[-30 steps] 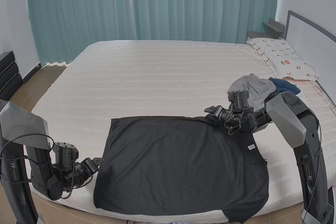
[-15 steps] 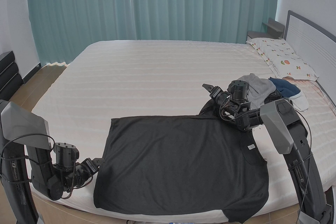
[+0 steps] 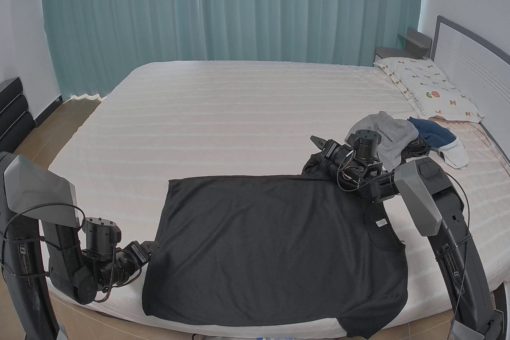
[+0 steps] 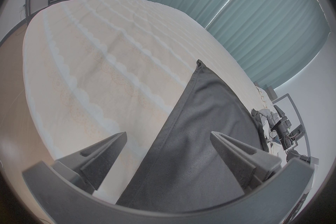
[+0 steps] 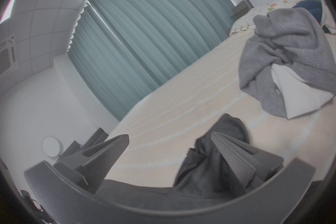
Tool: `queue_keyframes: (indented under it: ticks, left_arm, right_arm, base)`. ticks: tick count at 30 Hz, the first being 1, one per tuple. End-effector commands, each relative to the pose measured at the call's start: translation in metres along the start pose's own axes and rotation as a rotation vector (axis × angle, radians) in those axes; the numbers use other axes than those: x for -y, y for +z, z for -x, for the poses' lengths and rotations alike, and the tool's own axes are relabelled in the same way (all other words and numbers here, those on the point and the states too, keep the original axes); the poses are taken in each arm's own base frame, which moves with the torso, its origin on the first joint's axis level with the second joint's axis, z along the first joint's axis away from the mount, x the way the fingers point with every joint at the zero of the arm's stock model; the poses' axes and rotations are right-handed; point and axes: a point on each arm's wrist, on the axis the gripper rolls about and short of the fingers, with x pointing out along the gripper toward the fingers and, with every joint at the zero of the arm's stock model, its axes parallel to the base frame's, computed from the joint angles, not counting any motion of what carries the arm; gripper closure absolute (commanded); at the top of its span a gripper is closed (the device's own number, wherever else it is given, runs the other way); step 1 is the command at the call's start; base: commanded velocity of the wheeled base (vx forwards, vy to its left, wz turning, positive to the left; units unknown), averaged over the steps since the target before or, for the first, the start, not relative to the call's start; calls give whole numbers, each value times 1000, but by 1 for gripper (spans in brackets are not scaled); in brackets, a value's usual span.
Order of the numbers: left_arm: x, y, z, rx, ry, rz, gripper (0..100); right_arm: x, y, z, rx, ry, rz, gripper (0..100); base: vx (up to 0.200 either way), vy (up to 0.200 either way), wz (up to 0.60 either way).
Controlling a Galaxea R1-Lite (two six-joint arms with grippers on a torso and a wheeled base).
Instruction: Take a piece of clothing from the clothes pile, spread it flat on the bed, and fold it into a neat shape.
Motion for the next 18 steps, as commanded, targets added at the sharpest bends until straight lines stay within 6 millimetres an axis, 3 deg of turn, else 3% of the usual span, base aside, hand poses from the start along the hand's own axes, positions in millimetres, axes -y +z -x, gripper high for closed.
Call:
queue_keyframes:
  ticks: [1,7,18]
  left_arm:
    - [-2,-2,-2,-8,9,0,0]
    - [-2,-2,-2,-8,9,1,0]
    - [-2,-2,-2,-9,8,1,0]
  right_arm:
    - [3,21,9,-4,-42,21,0]
    - [20,14,19,-65,-101,161,0]
    - [33,-6,15,-120,-128,170,0]
  base:
    - [0,0,0]
    - [0,0,0]
    - [0,0,0]
